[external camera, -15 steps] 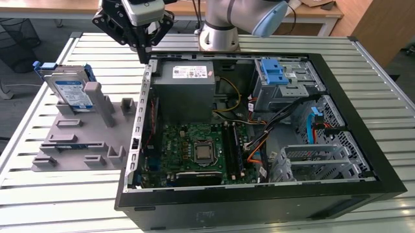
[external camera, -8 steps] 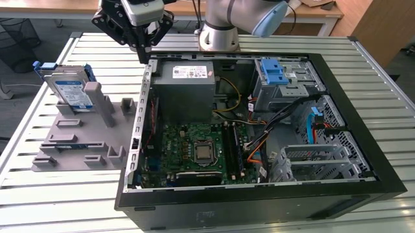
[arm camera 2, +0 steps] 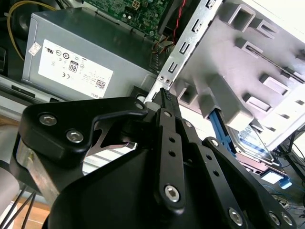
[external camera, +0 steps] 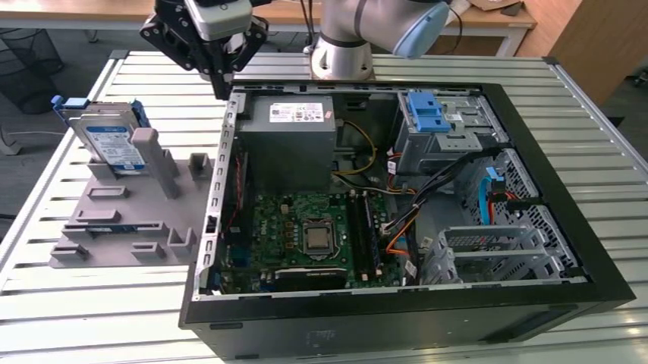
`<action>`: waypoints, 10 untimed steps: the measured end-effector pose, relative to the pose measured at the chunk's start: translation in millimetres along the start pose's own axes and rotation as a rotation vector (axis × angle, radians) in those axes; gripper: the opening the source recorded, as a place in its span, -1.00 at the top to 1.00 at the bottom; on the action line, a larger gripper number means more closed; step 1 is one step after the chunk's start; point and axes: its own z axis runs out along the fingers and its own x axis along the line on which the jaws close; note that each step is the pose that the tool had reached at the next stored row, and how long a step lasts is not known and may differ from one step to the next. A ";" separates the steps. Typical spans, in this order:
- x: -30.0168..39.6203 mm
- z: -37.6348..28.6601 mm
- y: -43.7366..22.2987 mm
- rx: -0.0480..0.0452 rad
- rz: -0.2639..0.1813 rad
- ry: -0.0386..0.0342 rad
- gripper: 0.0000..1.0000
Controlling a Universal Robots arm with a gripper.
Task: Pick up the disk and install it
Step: 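Reach for the disk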
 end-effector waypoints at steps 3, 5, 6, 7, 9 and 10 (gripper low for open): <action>1.2 0.1 -0.1 -0.0001 0.000 -0.0001 0.79; 3.2 0.0 -0.2 0.0000 0.000 -0.0001 0.79; 4.0 0.1 -0.2 -0.0001 0.000 -0.0001 0.79; 4.8 0.1 -0.3 -0.0001 0.000 -0.0001 0.79; 6.4 0.1 -0.3 0.0000 0.000 -0.0001 0.79; 7.0 0.2 -0.4 -0.0002 0.000 -0.0002 0.79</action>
